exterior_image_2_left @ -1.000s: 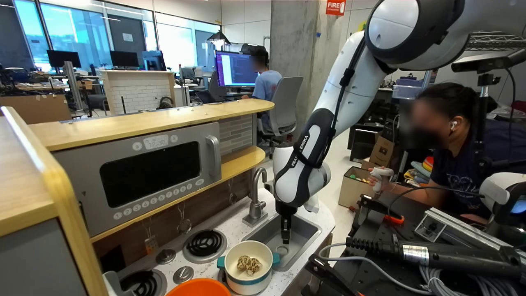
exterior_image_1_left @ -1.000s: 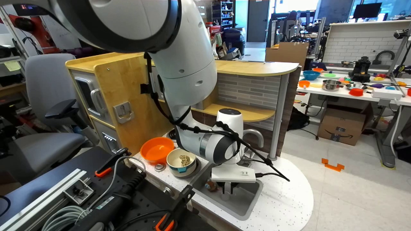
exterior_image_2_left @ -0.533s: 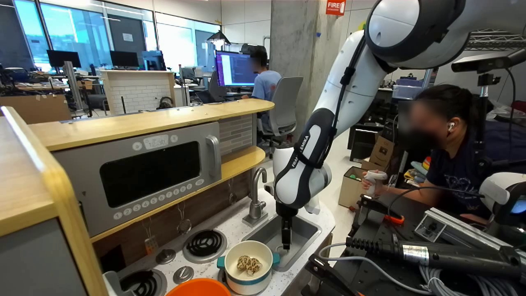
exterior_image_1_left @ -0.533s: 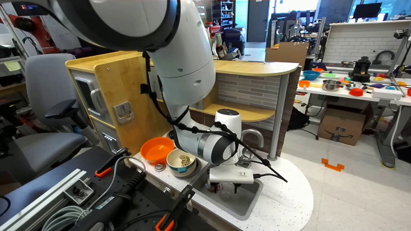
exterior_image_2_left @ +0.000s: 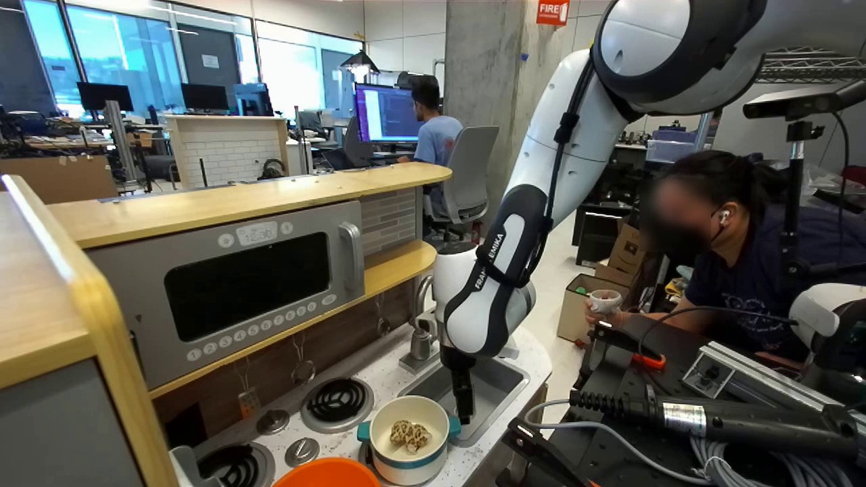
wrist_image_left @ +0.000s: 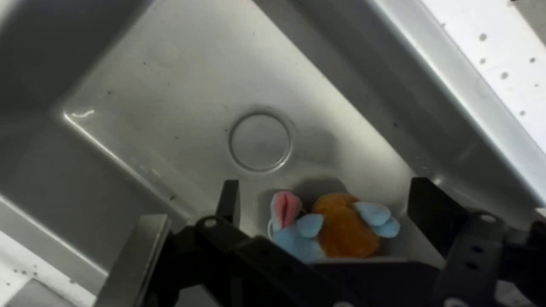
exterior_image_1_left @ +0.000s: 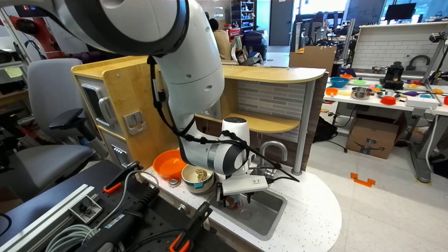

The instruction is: Pick up the plush toy in the sink and put it in the orange bowl

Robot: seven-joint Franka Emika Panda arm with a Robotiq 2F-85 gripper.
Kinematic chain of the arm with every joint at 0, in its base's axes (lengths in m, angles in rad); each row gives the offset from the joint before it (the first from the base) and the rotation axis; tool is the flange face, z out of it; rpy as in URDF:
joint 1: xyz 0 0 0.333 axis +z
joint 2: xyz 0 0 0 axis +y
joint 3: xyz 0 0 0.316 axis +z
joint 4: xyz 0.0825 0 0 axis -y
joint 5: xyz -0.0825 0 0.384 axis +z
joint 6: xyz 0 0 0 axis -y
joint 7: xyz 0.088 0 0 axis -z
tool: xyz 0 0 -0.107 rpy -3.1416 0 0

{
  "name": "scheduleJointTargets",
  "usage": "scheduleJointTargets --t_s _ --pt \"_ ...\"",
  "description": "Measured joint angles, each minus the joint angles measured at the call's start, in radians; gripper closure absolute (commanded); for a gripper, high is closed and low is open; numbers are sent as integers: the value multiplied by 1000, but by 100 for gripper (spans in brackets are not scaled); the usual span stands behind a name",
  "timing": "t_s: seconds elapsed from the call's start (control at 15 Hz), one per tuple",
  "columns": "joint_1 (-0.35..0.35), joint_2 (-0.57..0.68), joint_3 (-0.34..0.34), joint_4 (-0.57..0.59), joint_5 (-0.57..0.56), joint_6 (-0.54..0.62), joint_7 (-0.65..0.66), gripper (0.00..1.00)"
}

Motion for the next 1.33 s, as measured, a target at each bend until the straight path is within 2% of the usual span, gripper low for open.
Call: scheduleJointTargets --t_s 0.33,0.6,0.93,1.27,1.33 --pt "47 13 -25 0 -104 5 -111 0" --pt "78 15 -76 2 -173 78 -185 0" --pt "121 23 -136 3 -203 168 -202 0" --pt "160 65 -152 19 -204 179 -202 0" --pt "166 75 -153 25 -204 179 -202 21"
